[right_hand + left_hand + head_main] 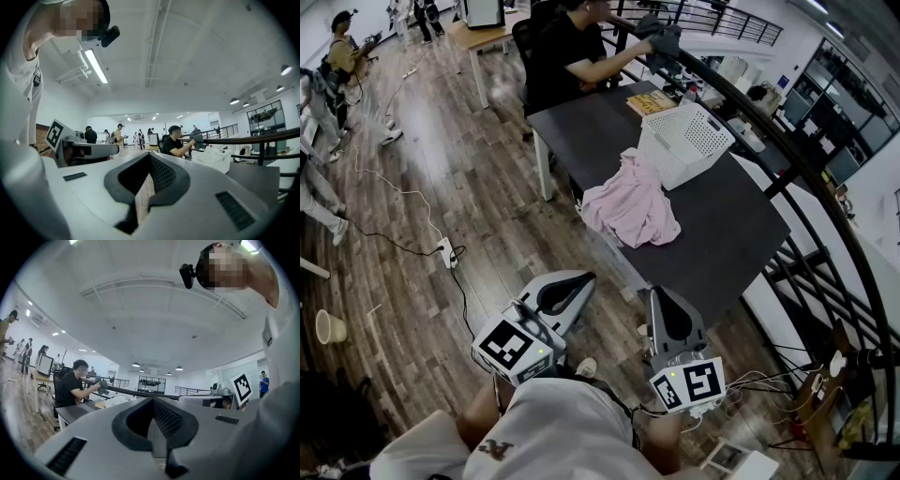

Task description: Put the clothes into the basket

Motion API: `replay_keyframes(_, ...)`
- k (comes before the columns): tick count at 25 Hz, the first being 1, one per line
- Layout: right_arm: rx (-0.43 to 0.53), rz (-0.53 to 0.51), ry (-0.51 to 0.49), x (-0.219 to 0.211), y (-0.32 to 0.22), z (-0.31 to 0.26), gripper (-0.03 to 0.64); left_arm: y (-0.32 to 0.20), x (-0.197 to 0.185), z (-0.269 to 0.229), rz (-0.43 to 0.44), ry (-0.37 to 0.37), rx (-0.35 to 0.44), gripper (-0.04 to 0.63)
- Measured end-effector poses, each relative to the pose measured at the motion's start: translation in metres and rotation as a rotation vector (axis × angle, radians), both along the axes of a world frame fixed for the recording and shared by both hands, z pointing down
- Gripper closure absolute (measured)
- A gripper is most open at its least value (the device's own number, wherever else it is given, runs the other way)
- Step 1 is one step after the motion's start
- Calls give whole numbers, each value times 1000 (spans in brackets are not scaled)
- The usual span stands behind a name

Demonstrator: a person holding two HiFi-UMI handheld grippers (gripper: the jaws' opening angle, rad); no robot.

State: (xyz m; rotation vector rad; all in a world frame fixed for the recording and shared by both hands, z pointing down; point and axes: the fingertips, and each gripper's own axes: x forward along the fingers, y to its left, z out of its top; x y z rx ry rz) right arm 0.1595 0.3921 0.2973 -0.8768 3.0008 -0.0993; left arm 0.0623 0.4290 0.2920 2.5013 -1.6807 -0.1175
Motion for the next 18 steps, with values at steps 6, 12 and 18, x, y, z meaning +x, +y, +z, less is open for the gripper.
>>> replay_keyframes(6, 6, -1, -3, 10, -2, 4, 597, -2, 12, 6, -4, 1, -5, 603)
replay_keyframes(12, 17, -3, -27, 25, -6, -3, 597, -2, 24, 3, -22, 11, -3, 603)
replay_keyframes(18, 21, -52, -42, 20, -5, -4, 597, 0, 23, 7, -62, -6, -25, 603)
